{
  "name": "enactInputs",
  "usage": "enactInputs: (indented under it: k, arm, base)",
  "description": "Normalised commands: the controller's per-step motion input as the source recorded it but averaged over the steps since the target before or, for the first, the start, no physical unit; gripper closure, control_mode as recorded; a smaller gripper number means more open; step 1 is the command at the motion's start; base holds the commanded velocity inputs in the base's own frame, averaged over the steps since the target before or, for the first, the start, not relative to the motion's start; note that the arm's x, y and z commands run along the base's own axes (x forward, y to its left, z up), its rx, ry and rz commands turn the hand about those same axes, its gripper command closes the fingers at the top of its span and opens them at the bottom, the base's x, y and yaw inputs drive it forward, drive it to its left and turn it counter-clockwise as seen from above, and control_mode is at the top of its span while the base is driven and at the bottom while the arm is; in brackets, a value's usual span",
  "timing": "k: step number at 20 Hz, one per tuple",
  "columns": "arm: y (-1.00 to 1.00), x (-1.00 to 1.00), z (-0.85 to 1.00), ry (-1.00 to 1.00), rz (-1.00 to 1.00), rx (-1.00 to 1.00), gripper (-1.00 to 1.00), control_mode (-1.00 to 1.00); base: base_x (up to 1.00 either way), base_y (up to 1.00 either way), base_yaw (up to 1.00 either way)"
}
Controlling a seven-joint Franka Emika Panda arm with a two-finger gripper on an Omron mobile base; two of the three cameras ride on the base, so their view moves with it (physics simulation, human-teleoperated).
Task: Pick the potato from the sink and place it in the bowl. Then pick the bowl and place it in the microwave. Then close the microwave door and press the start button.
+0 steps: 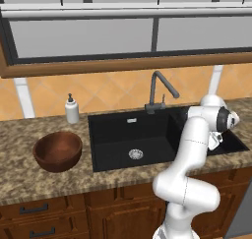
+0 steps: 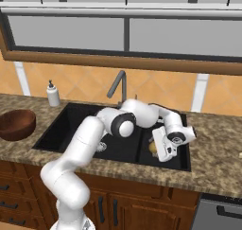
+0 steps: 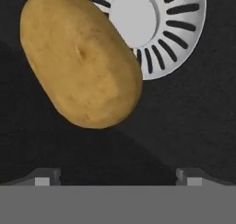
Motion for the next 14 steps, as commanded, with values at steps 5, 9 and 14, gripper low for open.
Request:
enactInputs:
  k: [5,9,14]
  arm:
    - [-0.05,0.55,-0.3,-0.02,0.0,0.01,-1.0,-1.0]
    - [-0.24,0.42,-0.42,-0.06,0.0,0.0,-1.0,-1.0]
    - [-0.26,0.35,-0.51,-0.06,0.0,0.0,-1.0,-1.0]
  base:
    - [0.0,0.0,0.0]
    - [0.0,0.0,0.0]
    - [0.0,0.0,0.0]
